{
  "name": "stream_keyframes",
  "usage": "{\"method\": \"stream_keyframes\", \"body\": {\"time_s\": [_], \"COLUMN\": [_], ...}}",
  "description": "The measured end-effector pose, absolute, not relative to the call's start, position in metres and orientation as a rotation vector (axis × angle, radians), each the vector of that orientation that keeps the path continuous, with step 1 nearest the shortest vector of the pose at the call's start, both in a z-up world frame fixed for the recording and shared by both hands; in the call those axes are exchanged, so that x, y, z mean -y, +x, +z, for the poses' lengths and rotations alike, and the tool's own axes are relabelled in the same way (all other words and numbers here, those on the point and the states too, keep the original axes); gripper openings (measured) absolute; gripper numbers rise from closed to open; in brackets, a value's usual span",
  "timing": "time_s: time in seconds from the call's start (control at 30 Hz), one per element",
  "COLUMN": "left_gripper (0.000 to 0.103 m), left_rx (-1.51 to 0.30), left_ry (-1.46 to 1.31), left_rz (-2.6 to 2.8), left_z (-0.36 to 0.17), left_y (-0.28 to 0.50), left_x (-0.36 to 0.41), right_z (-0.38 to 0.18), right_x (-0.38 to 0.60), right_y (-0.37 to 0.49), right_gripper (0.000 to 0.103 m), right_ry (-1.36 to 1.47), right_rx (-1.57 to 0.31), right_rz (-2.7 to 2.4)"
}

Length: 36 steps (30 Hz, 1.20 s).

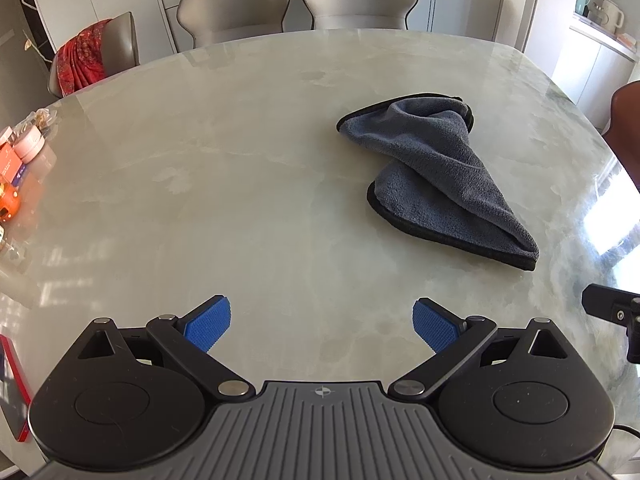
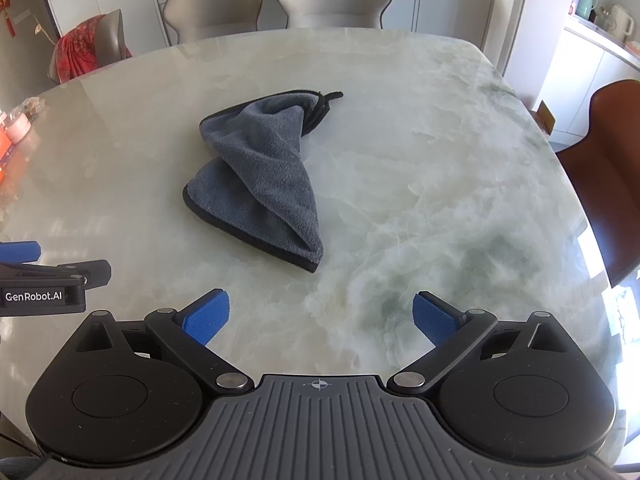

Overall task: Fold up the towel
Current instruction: 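Move both grippers toward the crumpled grey towel on the table, then grasp the towel edge with the right gripper while the left gripper approaches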

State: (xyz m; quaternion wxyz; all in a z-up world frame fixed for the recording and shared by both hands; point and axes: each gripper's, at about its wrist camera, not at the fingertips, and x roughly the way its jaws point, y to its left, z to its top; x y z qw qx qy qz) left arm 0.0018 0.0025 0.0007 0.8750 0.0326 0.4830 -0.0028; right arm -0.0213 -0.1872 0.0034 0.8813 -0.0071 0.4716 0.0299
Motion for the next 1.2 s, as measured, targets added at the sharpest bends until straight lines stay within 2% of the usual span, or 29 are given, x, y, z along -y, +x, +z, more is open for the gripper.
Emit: {"method": "stream_keyframes", "body": {"time_s": [0.47,1.2], "left_gripper": [0.100,0.100], "left_rx": [-0.965,-0.971], "left_ry": [0.121,0.093], "left_rz": [-0.070,-0.178], "left_z": [0.013,0.006], "left_y": [0.033,0.109], "left_x": [0.008,-0.001], "right_z": [0.022,0.018], "right_x": [0.200,0.209], "right_y": [0.005,0.070], "right_gripper": [0.099,0.099], "right_ry": [-0.025,-0.006], "right_rx": [-0.880,-0.871], "right_rz": [0.085,0.166]}}
